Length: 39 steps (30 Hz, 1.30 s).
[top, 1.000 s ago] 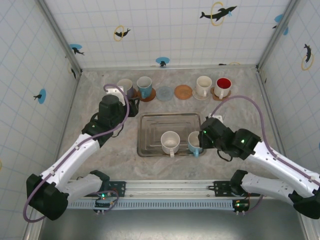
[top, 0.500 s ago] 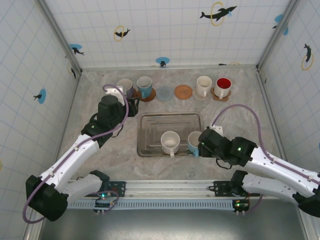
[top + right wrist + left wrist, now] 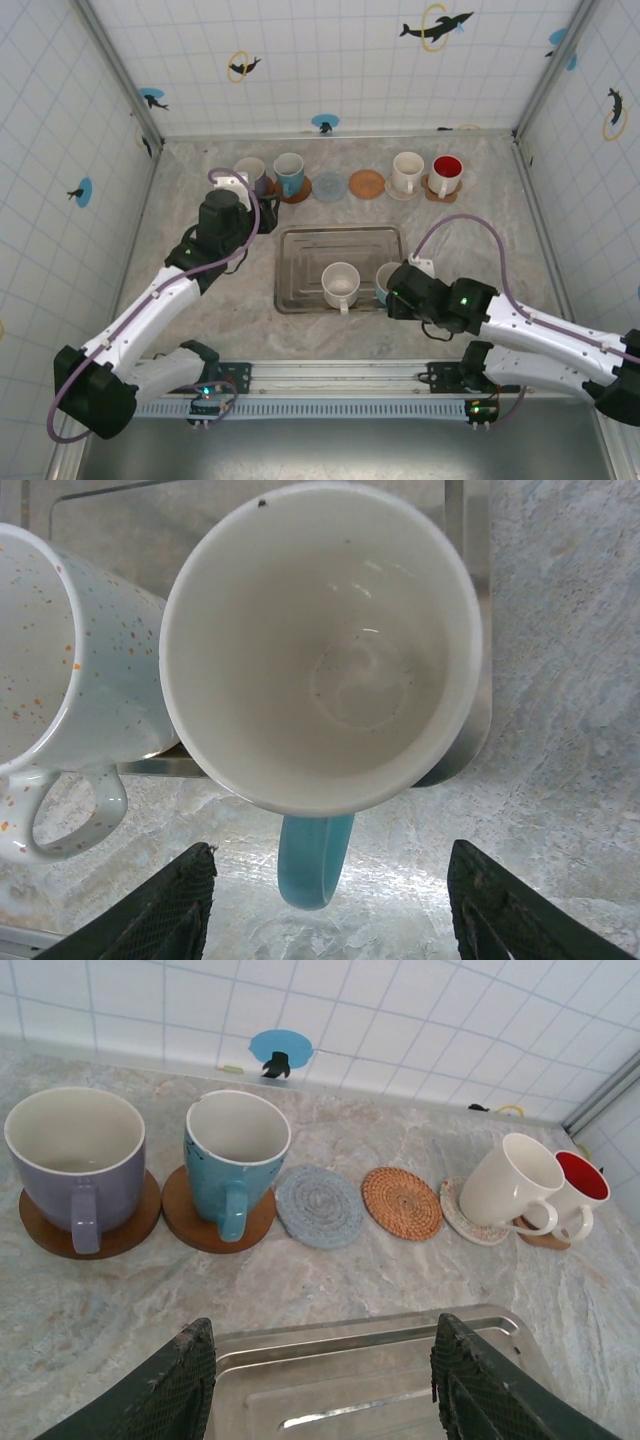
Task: Place the cup by the coaster
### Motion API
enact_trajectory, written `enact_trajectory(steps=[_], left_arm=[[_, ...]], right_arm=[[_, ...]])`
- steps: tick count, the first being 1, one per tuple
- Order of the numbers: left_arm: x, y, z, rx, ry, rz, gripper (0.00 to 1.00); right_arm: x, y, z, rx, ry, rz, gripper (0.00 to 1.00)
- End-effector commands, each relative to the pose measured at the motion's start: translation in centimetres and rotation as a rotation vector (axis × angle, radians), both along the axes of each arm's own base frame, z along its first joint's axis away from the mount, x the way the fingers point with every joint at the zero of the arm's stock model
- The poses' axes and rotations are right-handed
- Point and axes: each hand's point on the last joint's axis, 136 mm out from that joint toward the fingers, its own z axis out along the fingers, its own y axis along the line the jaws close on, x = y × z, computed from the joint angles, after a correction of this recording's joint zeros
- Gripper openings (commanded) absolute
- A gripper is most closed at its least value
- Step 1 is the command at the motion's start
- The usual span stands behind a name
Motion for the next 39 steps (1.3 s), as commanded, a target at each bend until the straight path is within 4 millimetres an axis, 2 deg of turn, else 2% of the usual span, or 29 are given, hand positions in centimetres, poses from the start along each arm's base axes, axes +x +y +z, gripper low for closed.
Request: enact_trajectory(steps=[1,15,22,30,39], left_arm=[[0.3,-0.3,0.0,0.007,-0.014,-0.015,0.58],[0.7,-0.8,-0.5,0.014,0.003,-0.027,0.57],[0.7,-0.8,-0.6,0.017,0.005,-0.026,0.57],[0.8,-0.9,-0.8,0.021,0.011,-0.028,0.57],[1.0,-0.9,-0.9,0.024,0.015,-0.029,0.57]], right_arm=[[0.0,0.7,-0.9,0.027,0.007,-0.013,0.64],[0.3,1.7,-3.3,-0.038,0.04,0.014,0.64],[0.5,1.8,-4.0,-0.078,0.045,0.028,0.6],[1.0,1.1,-4.4,-0.104,0.023,0.001,0.48],[1.2,0.8,-4.8,-0.106,0.025,-0.014,0.3]])
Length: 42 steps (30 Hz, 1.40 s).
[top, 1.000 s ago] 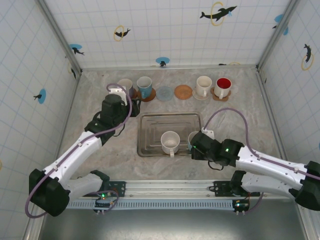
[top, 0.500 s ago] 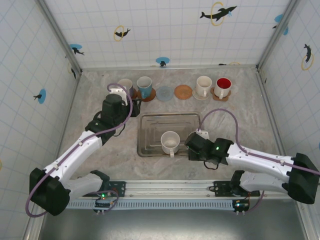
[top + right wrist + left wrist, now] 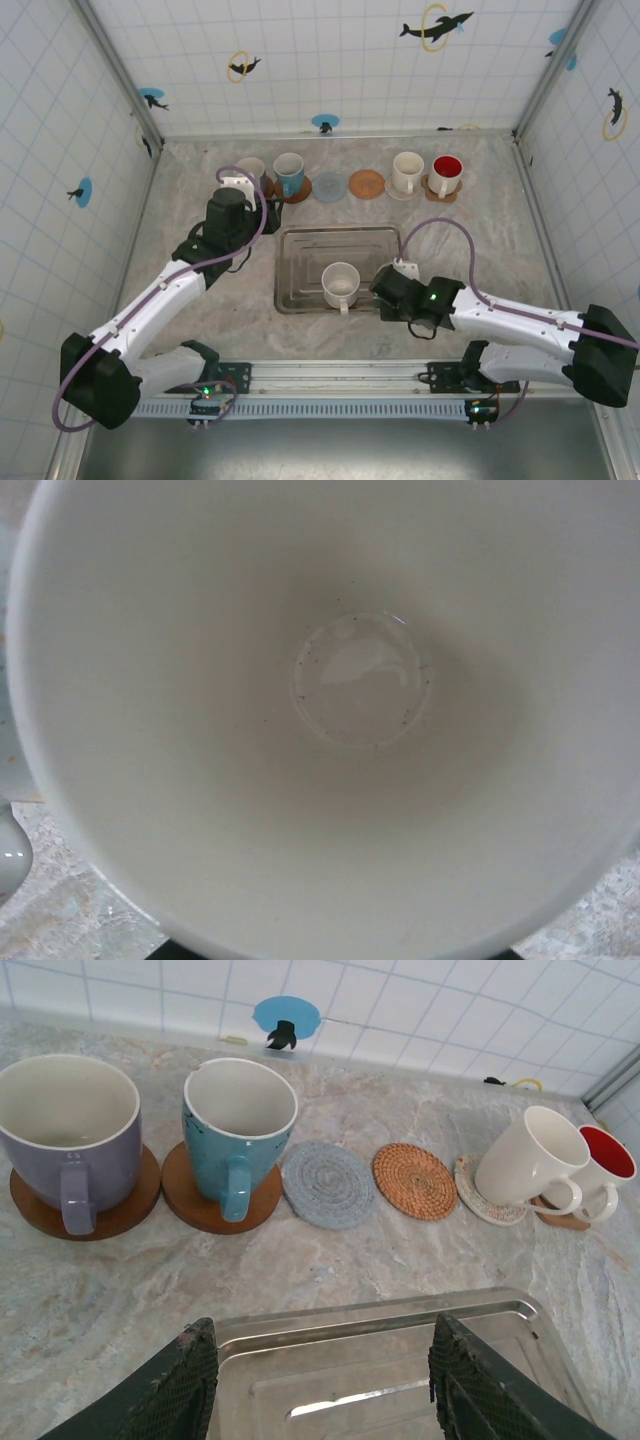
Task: Place the cup by the coaster
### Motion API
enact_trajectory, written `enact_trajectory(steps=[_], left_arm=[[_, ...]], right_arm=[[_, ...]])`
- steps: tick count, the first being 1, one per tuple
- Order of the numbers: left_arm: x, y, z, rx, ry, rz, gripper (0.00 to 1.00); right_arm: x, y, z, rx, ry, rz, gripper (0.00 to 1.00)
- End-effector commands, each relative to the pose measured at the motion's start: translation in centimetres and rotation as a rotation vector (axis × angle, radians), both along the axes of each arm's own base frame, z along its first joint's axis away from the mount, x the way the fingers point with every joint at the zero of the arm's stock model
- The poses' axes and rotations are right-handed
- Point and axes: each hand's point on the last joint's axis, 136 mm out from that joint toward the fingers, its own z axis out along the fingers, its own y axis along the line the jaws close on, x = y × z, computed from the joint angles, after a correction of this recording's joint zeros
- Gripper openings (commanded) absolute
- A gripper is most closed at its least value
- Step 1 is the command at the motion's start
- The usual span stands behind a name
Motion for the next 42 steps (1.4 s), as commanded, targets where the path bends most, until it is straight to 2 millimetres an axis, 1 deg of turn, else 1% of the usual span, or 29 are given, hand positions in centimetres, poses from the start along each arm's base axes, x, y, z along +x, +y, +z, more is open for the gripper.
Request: enact_trajectory(steps=[1,5,9,16,19,26,29,32,38,41,42], left_arm=[[0.3,-0.5,0.8,0.001,-0.027,-0.024,0.57],[0.3,-0.5,0.7,0.002,-0.025,-0.023,0.57],[0.3,-0.5,0.9,0.002,-0.028,-0.024,0.57],[0.3,-0.5,0.9,0.002,-0.03,-0.025,0.56],[0.3,-0.3,1.0,0.004,-0.034,-0.021,0.57],[0.4,-0.2,0.6,0.011,-0.027,-0.012,0.57],[0.5,-0.2,0.5,0.014,-0.027,-0.009,0.57],[0.7,-0.1,0.4,0.022,-0.026,-0.003,0.56],[0.8,0.0,0.6,0.032,-0.034,0.001,0.56],[0.8,-0.1,0.5,0.031,-0.036,0.0,0.56],[0.9,-0.2,0.5,0.032,-0.039,-0.005,0.57]], right_arm=[[0.5,-0.4,-0.3,-0.008,-0.021,-0.022,0.27],[0.6,-0.4,0.0,-0.005,-0.028,-0.02,0.17],[0.6,-0.8,0.3,-0.023,-0.033,-0.022,0.01],[1.3,-0.9,2.4,-0.018,-0.081,-0.02,0.0],[1.5,-0.6,3.4,-0.007,-0.098,-0.006,0.0],[1.9,-0.3,4.8,-0.01,-0.122,0.015,0.0],[2.2,0.3,5.3,0.011,-0.122,0.029,0.0],[2.8,0.7,5.9,0.031,-0.126,0.038,0.0],[4.7,0.9,7.8,0.017,-0.132,0.065,0.0],[5.6,1.3,8.3,-0.006,-0.12,0.1,0.0],[5.9,1.3,8.2,-0.015,-0.11,0.11,0.0]])
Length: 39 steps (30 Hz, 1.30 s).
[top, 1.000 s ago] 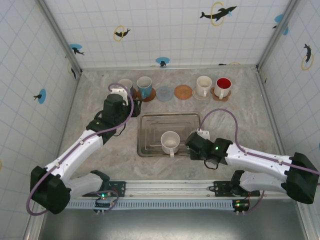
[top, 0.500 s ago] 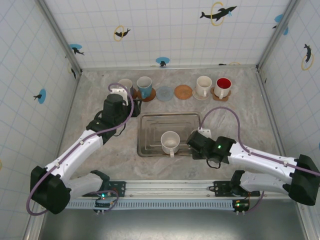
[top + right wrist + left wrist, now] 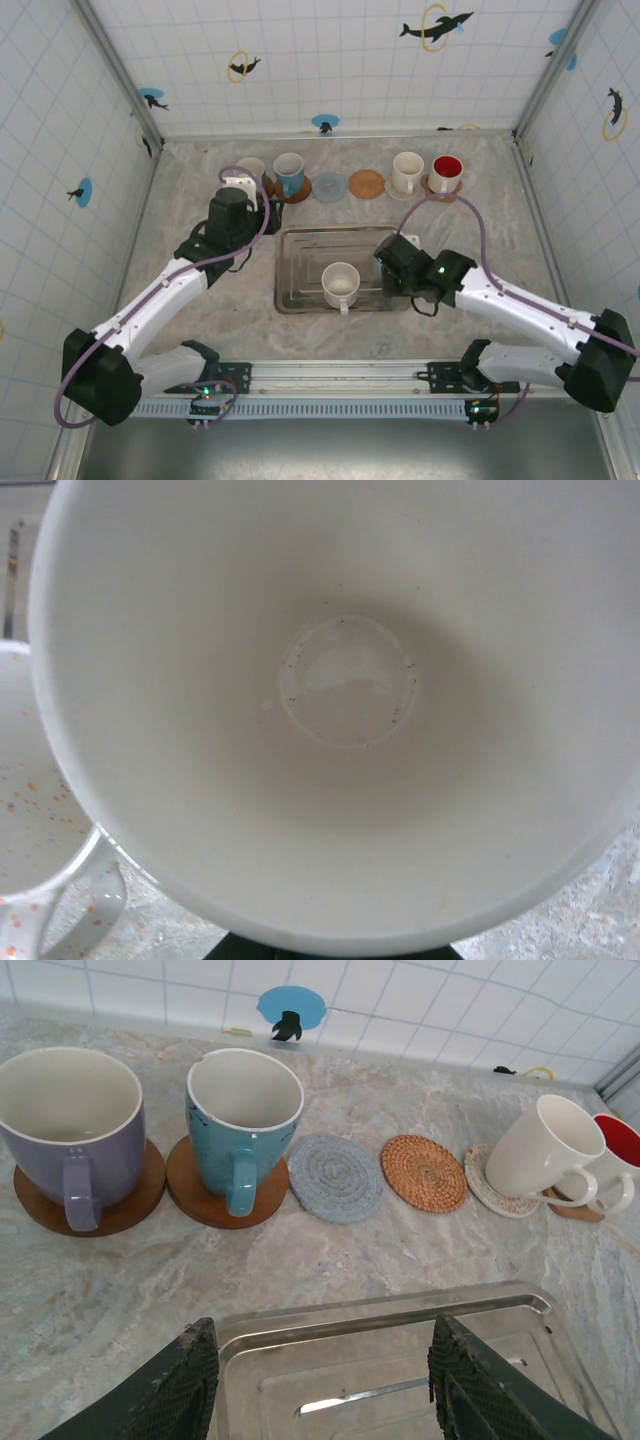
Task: Place the cup by the coaster
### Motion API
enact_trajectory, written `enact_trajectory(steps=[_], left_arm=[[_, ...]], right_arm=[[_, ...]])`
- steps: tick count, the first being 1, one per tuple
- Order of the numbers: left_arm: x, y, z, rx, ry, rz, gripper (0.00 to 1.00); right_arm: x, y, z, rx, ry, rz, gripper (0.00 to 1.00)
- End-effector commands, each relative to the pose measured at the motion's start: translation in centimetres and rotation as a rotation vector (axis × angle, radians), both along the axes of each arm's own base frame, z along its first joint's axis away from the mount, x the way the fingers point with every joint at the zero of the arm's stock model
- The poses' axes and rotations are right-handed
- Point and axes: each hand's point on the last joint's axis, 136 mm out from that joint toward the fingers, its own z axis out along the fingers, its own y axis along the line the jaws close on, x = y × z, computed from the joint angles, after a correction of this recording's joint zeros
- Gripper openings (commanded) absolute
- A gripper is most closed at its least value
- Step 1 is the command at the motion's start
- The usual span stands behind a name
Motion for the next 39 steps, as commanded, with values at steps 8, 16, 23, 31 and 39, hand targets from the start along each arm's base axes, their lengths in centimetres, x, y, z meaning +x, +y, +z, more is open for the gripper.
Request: enact_trajectory(steps=[8,16,23,31,39], left_arm=[[1.1,-0.1,0.3,0.034,-0.03,0.003,0.56],[1.1,-0.1,0.4,0.047,-0.036,-0.003,0.56],[0.8,0.3,0.7,0.047,-0.044,0.008,0.57],[0.4,0.5,1.2,0.04,-0.057,0.009,0.56],[0.3,0.7,1.3,0.047,-0.057,0.016,0.56]], right_arm=[[5.1,2.1,1.7,-0.02,-0.01,0.102,0.0],[9.3,3.5,2.0,-0.035,-0.026,0.124,0.0],[13.1,3.7,3.5,-0.035,-0.082,0.119,0.0],[17.1,3.9,5.3,-0.053,-0.111,0.128,0.0],[21.7,4.5,6.5,-0.053,-0.142,0.121,0.0]])
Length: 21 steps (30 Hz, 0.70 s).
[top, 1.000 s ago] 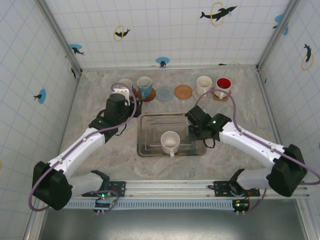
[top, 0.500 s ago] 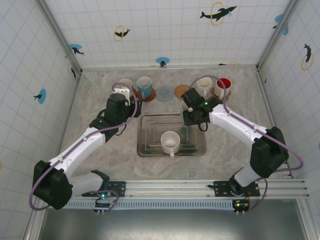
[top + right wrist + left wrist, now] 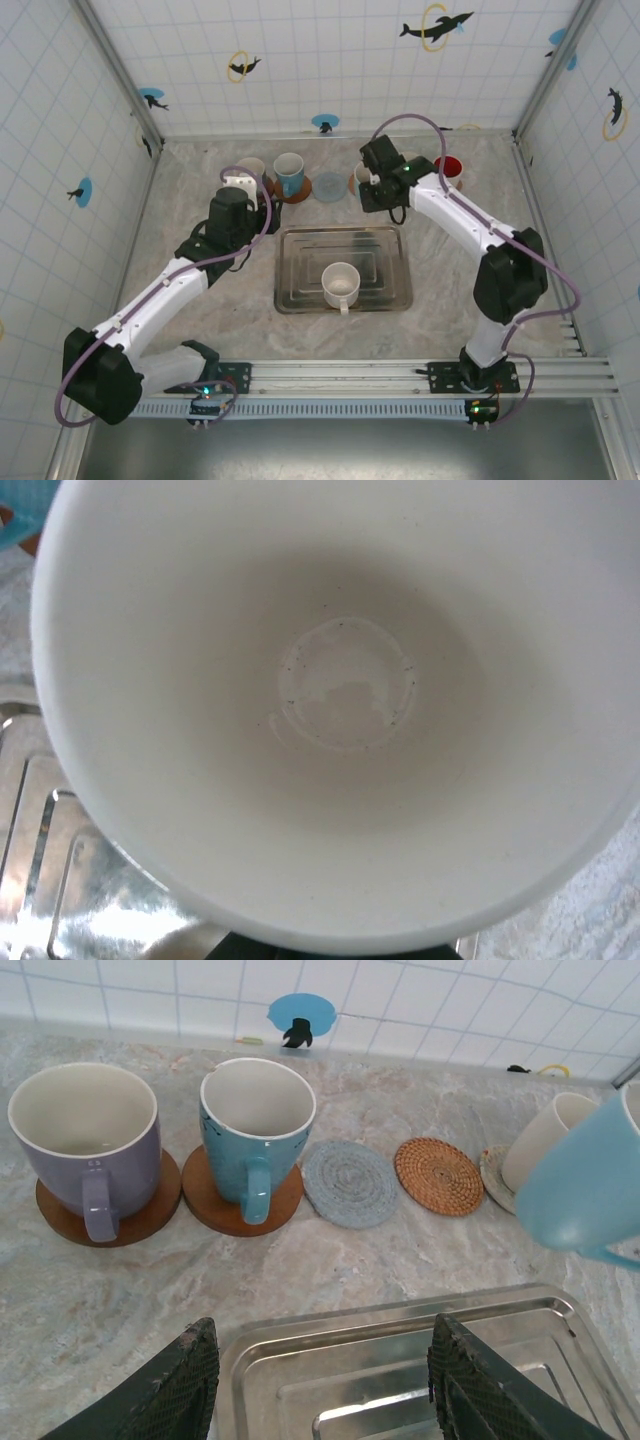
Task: Place the cup by the coaster
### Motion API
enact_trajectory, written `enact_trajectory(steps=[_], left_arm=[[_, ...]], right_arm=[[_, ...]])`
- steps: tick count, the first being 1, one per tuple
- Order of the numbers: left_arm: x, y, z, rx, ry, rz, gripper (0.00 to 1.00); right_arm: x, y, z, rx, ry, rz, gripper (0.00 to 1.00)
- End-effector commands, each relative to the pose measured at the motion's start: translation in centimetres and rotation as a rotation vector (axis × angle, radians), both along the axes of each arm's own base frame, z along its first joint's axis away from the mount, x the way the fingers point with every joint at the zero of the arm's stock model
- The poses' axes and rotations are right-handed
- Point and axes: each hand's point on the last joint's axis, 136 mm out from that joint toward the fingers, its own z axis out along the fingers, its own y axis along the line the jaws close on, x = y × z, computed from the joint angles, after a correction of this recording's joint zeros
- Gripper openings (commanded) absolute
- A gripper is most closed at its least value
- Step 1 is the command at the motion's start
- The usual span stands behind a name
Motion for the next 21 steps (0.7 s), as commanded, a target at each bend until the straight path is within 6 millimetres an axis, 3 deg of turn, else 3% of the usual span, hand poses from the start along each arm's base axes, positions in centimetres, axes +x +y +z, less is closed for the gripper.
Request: enact_trajectory(steps=[1,6,21], left_arm=[[0.0,0.4,1.3,0.01,-0.037,0.008,0.56],[-0.1,0.7,1.3,0.017,-0.041,0.019,0.56],[-0.1,0.7,1.7,0.013,-0.034,0.022,0.56]], right_arm=[[3.1,0.6,2.6,0.023,-0.08,0.007,0.0],[6.1,0.3,1.7,-0.004,-0.057,-0.006,0.0],[10.3,1.3,-1.1,0.012,-0.011,-0.008,0.0]])
